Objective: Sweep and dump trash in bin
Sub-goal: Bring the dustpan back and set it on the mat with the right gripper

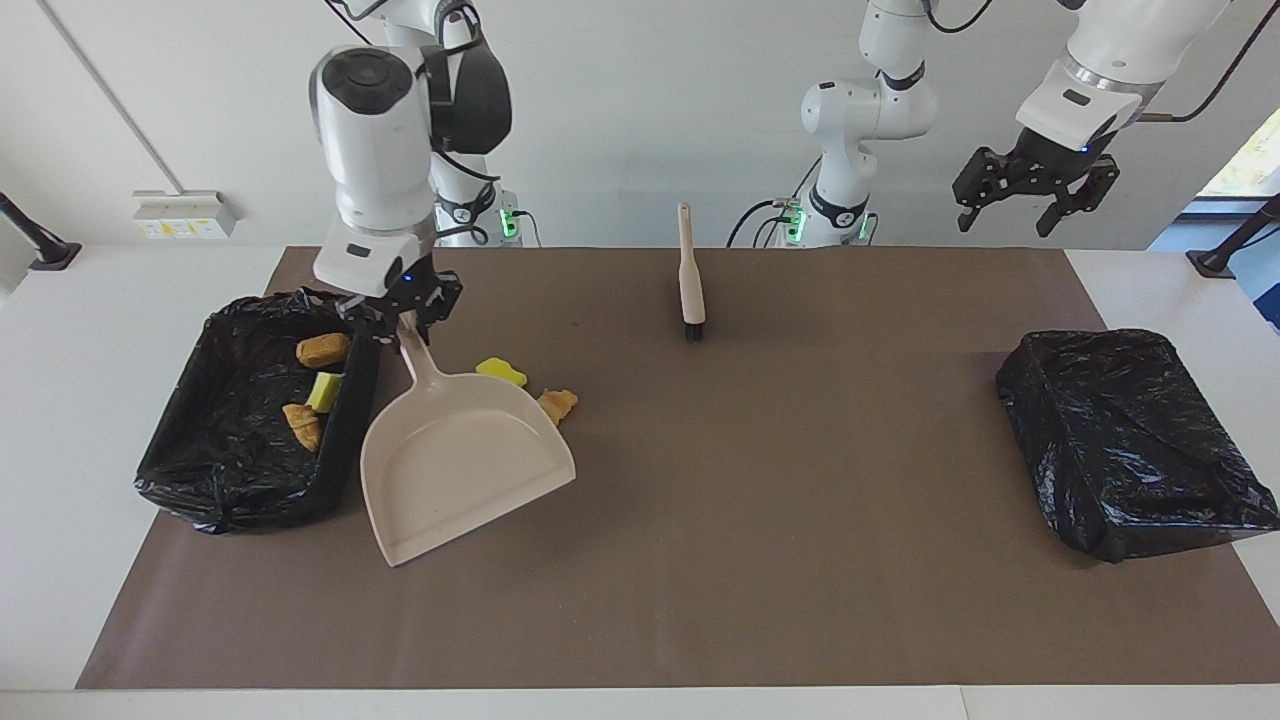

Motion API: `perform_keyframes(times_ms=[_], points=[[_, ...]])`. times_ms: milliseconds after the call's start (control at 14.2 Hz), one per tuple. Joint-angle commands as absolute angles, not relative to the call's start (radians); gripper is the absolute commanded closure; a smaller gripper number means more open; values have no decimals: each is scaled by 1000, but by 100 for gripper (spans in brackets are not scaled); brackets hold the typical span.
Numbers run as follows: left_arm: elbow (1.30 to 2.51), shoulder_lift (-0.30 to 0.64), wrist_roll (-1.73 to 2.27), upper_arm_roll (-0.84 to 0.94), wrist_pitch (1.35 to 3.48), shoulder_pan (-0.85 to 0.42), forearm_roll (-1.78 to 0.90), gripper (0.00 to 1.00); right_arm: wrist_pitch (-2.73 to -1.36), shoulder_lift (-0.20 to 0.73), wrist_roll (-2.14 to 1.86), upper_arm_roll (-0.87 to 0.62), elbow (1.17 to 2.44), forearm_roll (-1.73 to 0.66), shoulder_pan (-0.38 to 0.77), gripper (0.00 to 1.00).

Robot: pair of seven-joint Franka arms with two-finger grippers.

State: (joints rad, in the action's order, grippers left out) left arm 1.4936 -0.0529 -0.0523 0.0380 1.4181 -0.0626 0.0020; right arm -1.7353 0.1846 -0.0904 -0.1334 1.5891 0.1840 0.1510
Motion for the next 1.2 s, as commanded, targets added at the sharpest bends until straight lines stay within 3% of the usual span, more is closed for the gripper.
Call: perform_keyframes(times_ms=[0, 282, 563, 845, 1127], points=[[1473, -51, -61, 51, 1428, -48, 18, 0, -1816, 264, 200, -241, 1566, 99, 133, 100], [1477, -57, -51, 51, 1414, -49, 17, 0, -1968, 376, 446, -377, 1566, 63, 135, 100], [1480, -57, -48, 52, 1411, -48, 17, 0, -2080, 475, 658, -419, 1554, 132, 213, 100], [1499, -69, -51, 52, 1427, -49, 12, 0, -2128, 598, 814, -518, 1491, 264, 221, 100], [1509, -71, -66, 52, 1451, -49, 9, 0, -2172, 664, 906, -537, 1489, 327, 256, 100]])
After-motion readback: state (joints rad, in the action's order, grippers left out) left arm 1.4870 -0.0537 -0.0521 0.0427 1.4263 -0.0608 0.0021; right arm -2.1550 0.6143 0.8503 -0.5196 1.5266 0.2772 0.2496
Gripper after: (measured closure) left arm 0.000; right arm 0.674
